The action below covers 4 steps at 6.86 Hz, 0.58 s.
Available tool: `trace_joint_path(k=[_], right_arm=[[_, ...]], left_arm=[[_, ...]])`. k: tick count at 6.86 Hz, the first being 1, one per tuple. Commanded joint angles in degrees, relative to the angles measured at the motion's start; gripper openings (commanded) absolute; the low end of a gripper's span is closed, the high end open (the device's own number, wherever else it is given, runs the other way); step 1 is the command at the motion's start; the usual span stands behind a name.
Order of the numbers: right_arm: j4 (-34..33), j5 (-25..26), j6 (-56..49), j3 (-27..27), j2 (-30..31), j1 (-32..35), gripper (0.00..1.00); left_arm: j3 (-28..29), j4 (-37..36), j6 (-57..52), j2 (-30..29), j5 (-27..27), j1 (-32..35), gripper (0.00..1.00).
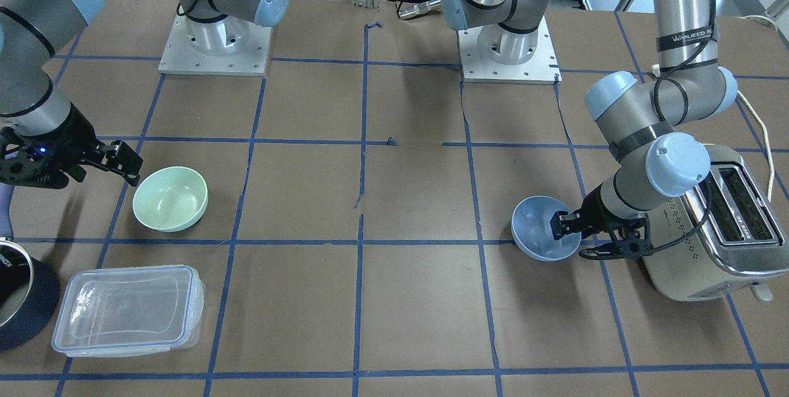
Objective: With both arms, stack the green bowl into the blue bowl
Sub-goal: 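Lower left gripper to blue bowl rim while right lowers to green bowl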
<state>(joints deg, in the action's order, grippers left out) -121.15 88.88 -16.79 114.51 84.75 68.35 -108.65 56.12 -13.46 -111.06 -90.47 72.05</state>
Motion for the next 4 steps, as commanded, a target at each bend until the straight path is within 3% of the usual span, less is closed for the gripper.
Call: trace_joint_path(k=[1,4], right_arm=[[-6.2,0.07,-0.09,5.18,-3.08,-0.59,1.0],[-6.64,-0.37,0.09,5.19,-7.48,-2.52,1.0]], left_arm=[[-0.5,1.09,0.01,1.02,4.66,0.2,0.0],[0.02,6.79,4.89,4.44,14.84,1.95,0.0]])
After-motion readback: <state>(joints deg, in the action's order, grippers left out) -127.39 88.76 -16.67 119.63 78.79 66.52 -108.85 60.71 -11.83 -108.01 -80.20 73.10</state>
